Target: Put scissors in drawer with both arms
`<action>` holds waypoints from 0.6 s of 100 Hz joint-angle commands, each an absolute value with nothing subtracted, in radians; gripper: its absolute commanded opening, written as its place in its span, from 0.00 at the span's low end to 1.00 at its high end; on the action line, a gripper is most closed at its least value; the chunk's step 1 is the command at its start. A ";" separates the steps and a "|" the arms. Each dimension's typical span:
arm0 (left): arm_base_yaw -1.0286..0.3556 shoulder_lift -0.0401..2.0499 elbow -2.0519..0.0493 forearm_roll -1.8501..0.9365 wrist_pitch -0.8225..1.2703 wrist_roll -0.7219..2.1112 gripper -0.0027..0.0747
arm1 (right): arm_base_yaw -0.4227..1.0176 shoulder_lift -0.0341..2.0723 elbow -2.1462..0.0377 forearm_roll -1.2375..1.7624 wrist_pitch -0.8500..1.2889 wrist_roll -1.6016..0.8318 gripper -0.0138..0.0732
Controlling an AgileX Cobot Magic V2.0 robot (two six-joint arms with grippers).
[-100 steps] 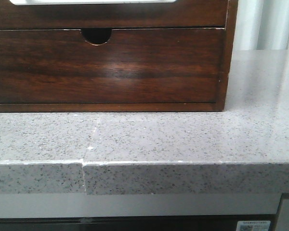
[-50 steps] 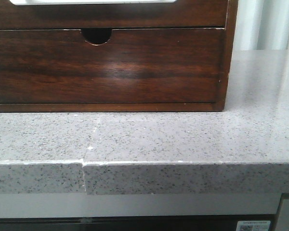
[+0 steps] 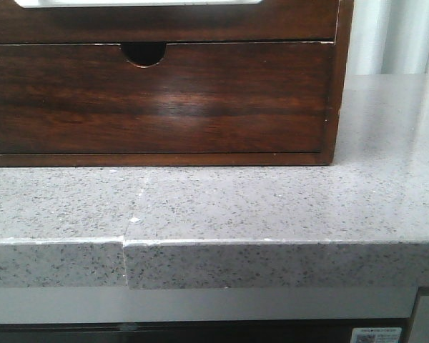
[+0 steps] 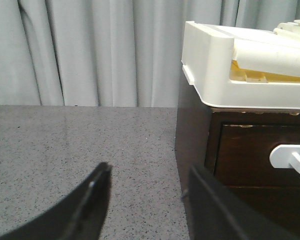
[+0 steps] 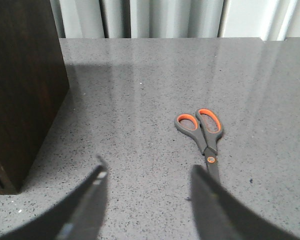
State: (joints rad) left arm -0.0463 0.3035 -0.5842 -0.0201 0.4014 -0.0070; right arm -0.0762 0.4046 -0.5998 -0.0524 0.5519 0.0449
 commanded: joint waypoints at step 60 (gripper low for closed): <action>-0.044 0.329 -0.581 -0.594 0.317 -0.010 0.58 | -0.082 0.419 -0.637 -0.062 0.481 0.036 0.75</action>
